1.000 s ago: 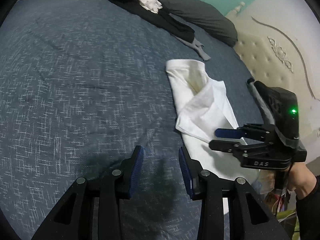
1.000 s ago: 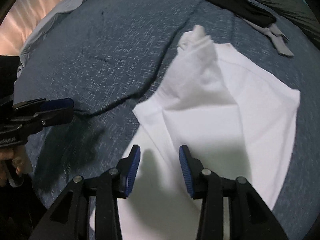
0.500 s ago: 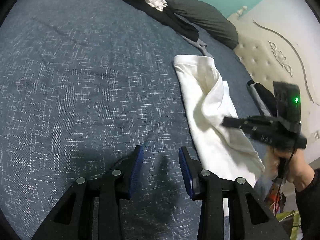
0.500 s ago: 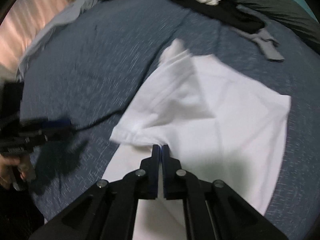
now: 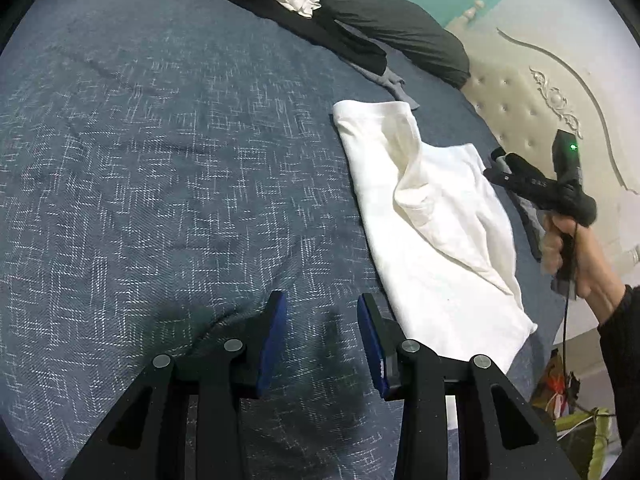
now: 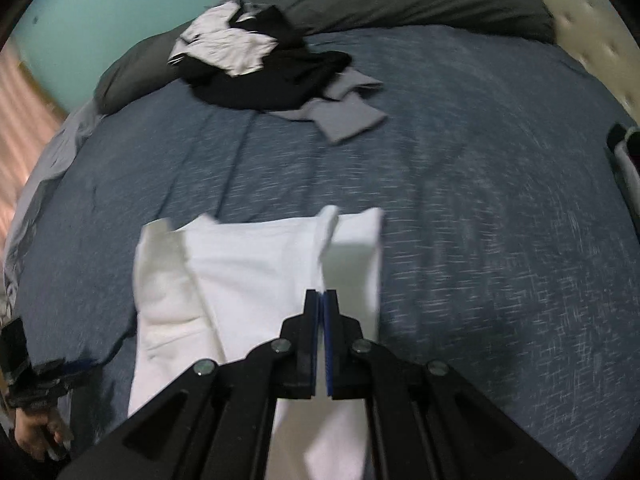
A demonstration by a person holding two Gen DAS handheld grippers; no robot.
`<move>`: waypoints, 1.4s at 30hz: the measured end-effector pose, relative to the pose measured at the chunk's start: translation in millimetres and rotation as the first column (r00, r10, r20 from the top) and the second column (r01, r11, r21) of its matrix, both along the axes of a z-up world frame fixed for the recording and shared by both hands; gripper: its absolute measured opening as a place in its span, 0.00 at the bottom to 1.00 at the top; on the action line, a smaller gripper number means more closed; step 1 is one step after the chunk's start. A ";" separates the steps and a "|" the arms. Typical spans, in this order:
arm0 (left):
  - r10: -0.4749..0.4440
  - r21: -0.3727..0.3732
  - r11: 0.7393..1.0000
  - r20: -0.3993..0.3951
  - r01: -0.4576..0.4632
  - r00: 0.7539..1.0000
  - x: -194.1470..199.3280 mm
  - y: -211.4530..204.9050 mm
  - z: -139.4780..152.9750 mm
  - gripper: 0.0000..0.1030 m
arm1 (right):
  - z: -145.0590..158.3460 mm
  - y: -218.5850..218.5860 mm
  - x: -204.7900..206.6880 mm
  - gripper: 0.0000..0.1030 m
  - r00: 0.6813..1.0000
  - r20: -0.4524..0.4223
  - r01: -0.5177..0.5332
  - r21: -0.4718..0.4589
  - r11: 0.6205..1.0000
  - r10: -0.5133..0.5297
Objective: Fold clothes
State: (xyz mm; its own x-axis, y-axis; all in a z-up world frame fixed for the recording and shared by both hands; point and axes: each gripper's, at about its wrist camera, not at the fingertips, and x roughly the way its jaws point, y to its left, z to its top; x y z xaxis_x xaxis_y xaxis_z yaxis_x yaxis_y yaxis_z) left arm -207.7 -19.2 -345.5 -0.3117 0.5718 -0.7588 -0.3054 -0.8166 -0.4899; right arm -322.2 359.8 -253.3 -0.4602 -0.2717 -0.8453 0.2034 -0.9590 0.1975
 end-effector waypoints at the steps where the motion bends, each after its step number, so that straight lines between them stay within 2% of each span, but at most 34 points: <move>1: -0.003 -0.001 1.000 0.001 0.003 1.000 -0.2 0.7 -0.7 0.39 | -0.6 7.4 -4.2 0.02 1.000 -0.002 0.020 0.000 1.000 -0.020; 3: -0.007 -0.005 1.000 0.001 0.007 1.000 -0.4 1.7 -1.4 0.39 | -1.9 19.3 -11.9 0.02 0.999 -0.009 0.053 0.003 0.999 -0.053; 7: -0.023 -0.014 1.000 -0.004 0.023 1.000 1.2 5.4 -1.9 0.39 | -12.6 16.5 -24.4 0.02 0.998 -0.013 0.058 0.025 0.998 -0.057; 10: -0.031 -0.019 0.999 -0.002 0.031 1.000 1.6 8.2 -3.5 0.39 | -35.2 18.8 -31.2 0.02 0.994 0.084 0.065 0.035 0.997 -0.067; 15: -0.038 -0.019 0.999 -0.006 0.038 0.999 2.2 8.4 -2.2 0.39 | -45.4 24.2 -41.2 0.04 0.988 0.120 0.097 0.036 0.995 -0.101; 16: -0.038 -0.018 0.999 -0.007 0.038 0.999 1.9 8.2 -1.6 0.39 | -44.9 23.9 -43.4 0.06 0.988 0.118 0.098 0.032 0.995 -0.101; 18: -0.038 -0.017 0.999 -0.009 0.038 0.999 1.8 7.5 -1.0 0.39 | -44.0 23.3 -47.9 0.23 0.988 0.116 0.099 0.024 0.995 -0.101; 20: -0.039 -0.017 0.999 -0.009 0.039 0.999 2.3 6.6 -1.0 0.39 | -43.0 22.6 -52.4 0.28 0.988 0.113 0.100 0.017 0.995 -0.101; 27: -0.045 -0.029 0.999 -0.007 0.045 0.999 3.4 7.1 -3.2 0.39 | -39.5 20.2 -66.7 0.27 0.990 0.100 0.102 -0.006 0.995 -0.101; 28: -0.045 -0.029 0.999 -0.007 0.045 0.999 3.1 6.9 -3.3 0.39 | -38.3 19.1 -65.2 0.22 0.991 0.084 0.100 0.000 0.995 -0.099; 29: -0.044 -0.029 0.999 -0.007 0.044 0.999 2.5 6.5 -3.4 0.39 | -37.1 18.0 -63.6 0.08 0.993 0.068 0.098 0.006 0.995 -0.098; 30: -0.041 -0.030 0.999 -0.006 0.041 0.999 2.1 5.3 -3.6 0.39 | -35.9 17.0 -62.0 0.06 0.994 0.052 0.095 0.012 0.995 -0.096; 37: -0.037 -0.030 0.999 0.000 0.037 0.999 0.7 4.1 -6.0 0.39 | -17.9 14.5 -57.1 0.04 0.991 -0.106 0.083 0.058 0.995 -0.077; 39: -0.040 -0.033 0.999 0.001 0.040 0.999 0.8 6.3 -6.6 0.39 | -20.5 11.2 -63.3 0.04 0.991 -0.113 0.079 0.073 0.994 -0.070; 42: -0.044 -0.038 0.998 0.003 0.044 0.999 0.7 9.0 -7.8 0.39 | -35.8 6.1 -74.5 0.04 0.995 -0.079 0.076 0.121 0.990 -0.067</move>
